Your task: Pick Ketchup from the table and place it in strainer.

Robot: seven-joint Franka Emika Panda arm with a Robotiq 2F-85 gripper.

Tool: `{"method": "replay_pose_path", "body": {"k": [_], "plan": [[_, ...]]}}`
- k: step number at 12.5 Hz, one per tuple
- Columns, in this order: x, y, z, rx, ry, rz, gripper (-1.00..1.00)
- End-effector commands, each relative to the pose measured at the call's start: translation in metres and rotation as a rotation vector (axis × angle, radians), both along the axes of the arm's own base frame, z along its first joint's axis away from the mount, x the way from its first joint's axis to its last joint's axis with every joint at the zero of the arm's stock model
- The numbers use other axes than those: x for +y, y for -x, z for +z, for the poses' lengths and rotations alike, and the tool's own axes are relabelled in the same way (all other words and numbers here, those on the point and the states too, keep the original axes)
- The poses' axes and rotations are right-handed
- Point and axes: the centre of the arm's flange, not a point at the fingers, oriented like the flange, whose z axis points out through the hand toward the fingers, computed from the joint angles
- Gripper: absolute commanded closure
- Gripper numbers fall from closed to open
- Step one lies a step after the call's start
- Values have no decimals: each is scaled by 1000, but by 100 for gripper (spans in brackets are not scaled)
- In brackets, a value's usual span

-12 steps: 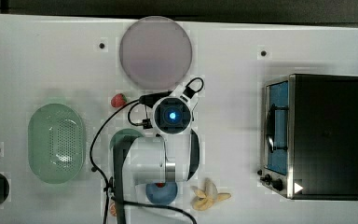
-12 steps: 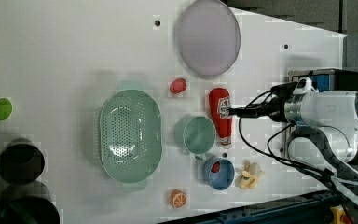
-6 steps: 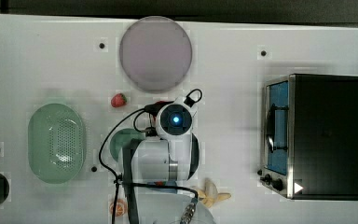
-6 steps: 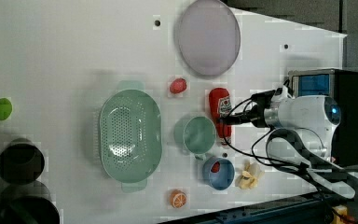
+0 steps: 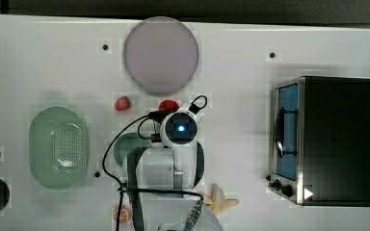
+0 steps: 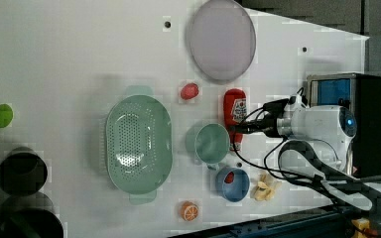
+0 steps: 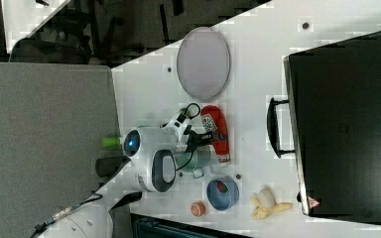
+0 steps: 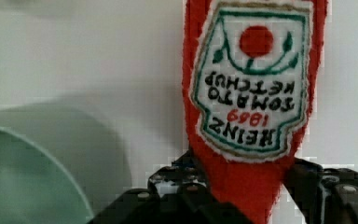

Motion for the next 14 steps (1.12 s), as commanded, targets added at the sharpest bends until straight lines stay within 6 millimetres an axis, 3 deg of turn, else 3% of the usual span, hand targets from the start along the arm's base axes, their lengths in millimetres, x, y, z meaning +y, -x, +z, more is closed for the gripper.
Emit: {"method": "replay_pose_path", "body": {"k": [1,5,9,11,14], "plan": [[-3,-23,46,-112,7,32,-9],[-5,-26,129,-140,36,41,-9],[11,-16,212,-97,61,74,-9],[27,-11,241,-89,69,82,-9],[72,-2,256,-90,74,24,-9]]}}
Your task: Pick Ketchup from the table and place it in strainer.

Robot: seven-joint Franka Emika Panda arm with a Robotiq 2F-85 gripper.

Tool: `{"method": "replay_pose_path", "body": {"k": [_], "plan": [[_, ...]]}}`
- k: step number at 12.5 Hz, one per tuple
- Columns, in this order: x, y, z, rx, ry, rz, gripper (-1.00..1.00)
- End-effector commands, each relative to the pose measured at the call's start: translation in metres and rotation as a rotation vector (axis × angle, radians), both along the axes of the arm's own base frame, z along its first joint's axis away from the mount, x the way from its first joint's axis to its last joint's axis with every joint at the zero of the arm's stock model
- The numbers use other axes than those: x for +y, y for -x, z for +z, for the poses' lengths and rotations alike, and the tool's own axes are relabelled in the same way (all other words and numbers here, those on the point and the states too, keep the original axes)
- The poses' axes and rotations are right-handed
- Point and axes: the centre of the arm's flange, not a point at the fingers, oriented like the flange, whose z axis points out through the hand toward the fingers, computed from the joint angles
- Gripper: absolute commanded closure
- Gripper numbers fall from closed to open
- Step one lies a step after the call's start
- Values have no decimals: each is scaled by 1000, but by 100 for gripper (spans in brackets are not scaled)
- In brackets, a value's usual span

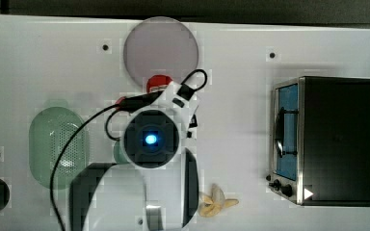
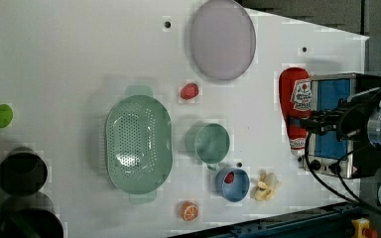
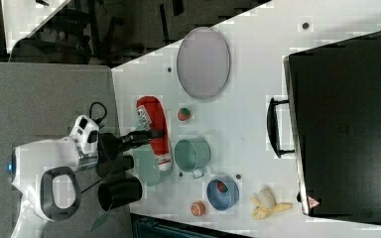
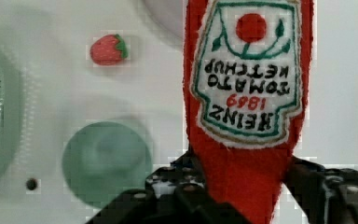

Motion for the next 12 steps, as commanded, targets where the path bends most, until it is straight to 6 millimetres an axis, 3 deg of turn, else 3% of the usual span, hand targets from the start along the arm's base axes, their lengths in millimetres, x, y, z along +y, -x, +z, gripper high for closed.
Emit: {"method": "replay_pose_path", "body": {"k": [1,7,12], "plan": [[66,11,-15,45,-3,-44,-9],[190,45,-37,38,-49,-233,-9],[262,60,-80,34,-182,-310,-9]]}}
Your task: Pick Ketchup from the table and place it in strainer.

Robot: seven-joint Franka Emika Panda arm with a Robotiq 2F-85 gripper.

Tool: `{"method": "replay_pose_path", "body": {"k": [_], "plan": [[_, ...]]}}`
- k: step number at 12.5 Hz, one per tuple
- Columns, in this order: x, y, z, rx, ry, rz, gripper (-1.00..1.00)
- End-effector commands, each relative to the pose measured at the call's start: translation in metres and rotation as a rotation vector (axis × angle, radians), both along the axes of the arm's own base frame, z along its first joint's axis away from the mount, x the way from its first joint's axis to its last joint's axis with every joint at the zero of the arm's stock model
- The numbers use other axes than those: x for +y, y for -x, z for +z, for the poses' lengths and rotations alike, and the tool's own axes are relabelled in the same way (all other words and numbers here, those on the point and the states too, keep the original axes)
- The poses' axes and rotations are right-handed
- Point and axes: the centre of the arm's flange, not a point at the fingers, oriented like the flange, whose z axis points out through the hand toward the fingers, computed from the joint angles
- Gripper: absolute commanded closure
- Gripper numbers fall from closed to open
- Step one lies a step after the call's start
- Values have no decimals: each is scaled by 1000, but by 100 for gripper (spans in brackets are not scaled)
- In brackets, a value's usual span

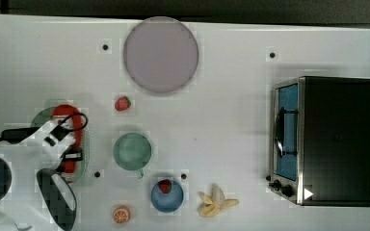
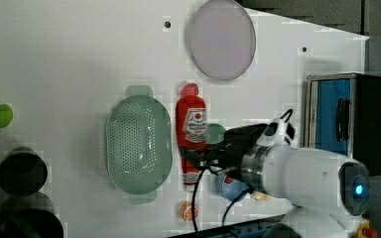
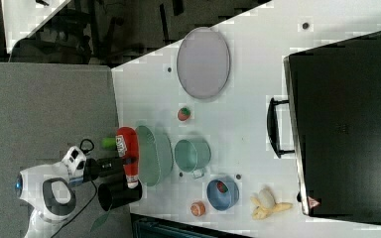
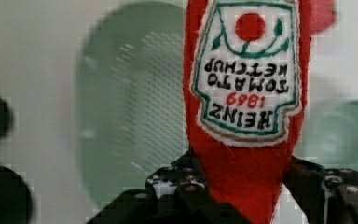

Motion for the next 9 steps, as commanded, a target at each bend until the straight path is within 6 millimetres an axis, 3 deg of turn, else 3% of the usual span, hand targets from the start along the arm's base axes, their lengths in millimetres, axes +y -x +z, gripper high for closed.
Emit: {"method": "replay_pose_path", "body": {"k": [1,4,7,9], "plan": [[18,-7,-18,15,-92,-192,-9],[42,-1,-53,51,-177,-253,-9],[51,1,-87,76,-223,-252,-9],[51,0,-101,83,-245,-261,-38]]}}
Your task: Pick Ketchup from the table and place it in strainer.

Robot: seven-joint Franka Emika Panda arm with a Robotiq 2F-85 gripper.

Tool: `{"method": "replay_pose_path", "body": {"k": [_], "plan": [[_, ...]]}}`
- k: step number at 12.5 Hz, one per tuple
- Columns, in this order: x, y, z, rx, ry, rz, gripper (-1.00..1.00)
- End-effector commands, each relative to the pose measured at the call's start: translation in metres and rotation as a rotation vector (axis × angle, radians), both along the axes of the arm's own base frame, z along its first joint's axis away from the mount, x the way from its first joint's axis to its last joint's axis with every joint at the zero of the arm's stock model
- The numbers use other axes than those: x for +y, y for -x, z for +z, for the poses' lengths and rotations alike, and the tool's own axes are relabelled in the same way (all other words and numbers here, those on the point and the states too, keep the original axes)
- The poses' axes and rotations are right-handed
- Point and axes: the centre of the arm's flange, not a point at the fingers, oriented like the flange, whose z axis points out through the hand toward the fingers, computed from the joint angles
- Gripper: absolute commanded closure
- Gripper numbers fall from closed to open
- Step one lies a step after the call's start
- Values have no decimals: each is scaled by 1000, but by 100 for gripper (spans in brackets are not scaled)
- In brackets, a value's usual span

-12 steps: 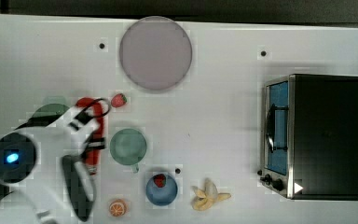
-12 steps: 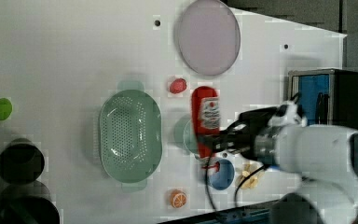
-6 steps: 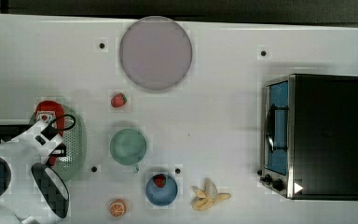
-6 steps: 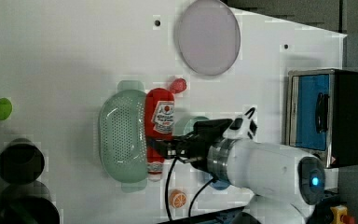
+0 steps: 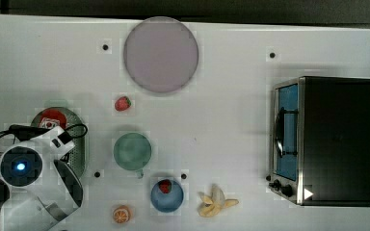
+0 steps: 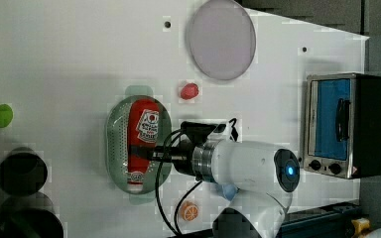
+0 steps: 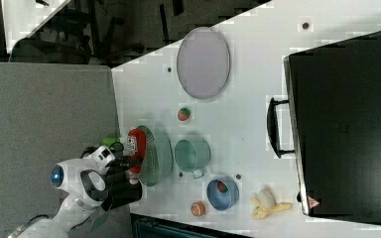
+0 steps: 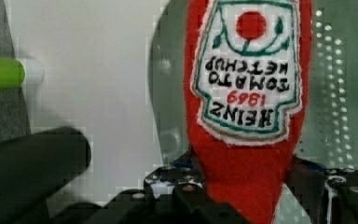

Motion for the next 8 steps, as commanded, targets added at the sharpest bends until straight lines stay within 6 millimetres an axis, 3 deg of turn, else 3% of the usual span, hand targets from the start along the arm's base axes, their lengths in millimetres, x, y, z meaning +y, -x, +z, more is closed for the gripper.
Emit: {"method": "replay_pose_path", "body": {"k": [1,3,6,8], "plan": [[9,0,-2,-1,-30,-60,-60],[6,-6,7,-21,-31,-68,-99],[-19,-27,38,-67,-11,-137,-100],[-51,-47,65,-96,31,-189,-100]]}}
